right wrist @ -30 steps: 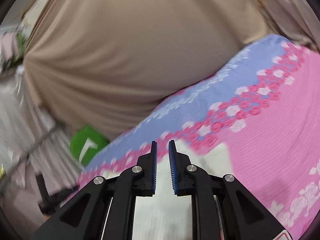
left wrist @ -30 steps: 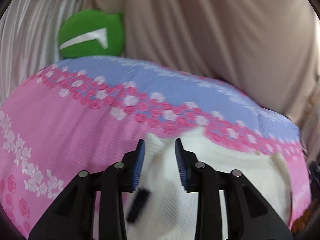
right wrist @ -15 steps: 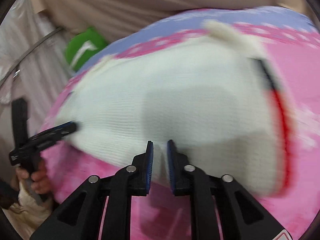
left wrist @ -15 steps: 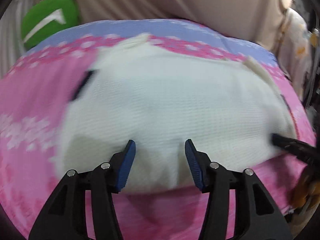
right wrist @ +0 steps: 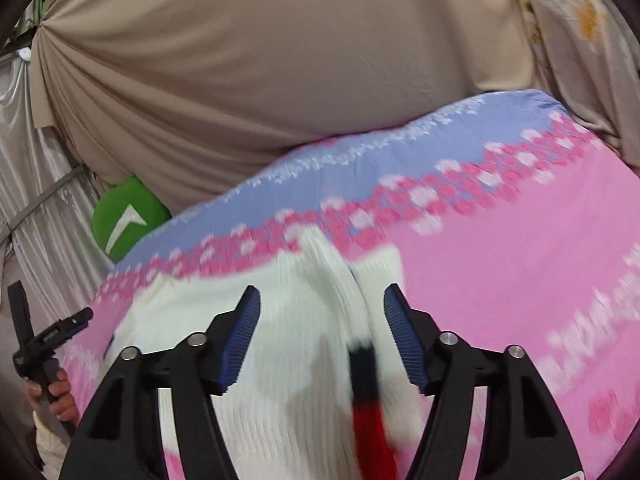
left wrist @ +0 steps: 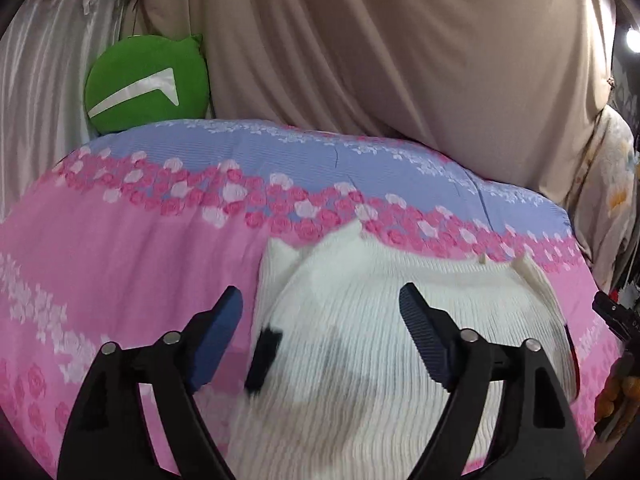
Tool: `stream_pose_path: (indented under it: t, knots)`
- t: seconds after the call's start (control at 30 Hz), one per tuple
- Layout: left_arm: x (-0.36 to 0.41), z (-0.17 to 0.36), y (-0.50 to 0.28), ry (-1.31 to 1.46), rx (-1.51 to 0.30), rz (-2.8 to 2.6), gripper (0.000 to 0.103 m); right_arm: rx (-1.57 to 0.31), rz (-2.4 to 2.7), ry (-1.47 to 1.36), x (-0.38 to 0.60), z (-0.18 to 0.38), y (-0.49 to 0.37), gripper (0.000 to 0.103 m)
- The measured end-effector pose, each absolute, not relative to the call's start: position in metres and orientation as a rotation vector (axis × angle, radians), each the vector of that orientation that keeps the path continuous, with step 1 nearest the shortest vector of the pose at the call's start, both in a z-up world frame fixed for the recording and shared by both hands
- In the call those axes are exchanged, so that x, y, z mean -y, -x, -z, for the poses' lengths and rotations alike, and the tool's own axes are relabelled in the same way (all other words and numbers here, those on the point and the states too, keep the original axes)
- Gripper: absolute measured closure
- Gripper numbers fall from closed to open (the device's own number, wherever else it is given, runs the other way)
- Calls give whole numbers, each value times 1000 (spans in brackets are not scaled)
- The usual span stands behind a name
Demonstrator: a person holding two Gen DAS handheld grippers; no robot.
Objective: Fold small clothes
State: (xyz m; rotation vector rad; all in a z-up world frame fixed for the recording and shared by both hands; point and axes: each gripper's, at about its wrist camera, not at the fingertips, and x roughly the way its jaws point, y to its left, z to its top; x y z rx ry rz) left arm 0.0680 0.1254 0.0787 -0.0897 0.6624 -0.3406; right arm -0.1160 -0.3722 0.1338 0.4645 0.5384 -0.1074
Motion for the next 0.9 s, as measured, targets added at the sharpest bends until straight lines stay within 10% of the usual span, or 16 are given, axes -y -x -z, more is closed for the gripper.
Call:
stream_pose_path:
  t: [0.17,0.23,0.3,0.43,0.83,0.9]
  knots:
    - [-101,-45,-148,117,-801,287,23,-650,129,-501,377,-109,27,32]
    - [-98,-28,-165,133,-866,282,47,-714,120,-486,372,-94,5,34]
    - [-98,-18,-168,126,-887,258,71,-754,84,-463,365,-85,-3,95]
    - [-118,-31,-156,156,-805,253,103,-501,-34,-495,360,-122,44,95]
    - [-141,-23,-154,240,-833,253,103,-694,159,-569,418,-72,39,92]
    - [-133,-35,-142,239,-813,335,81,-694,157,-574,417,-71,39,88]
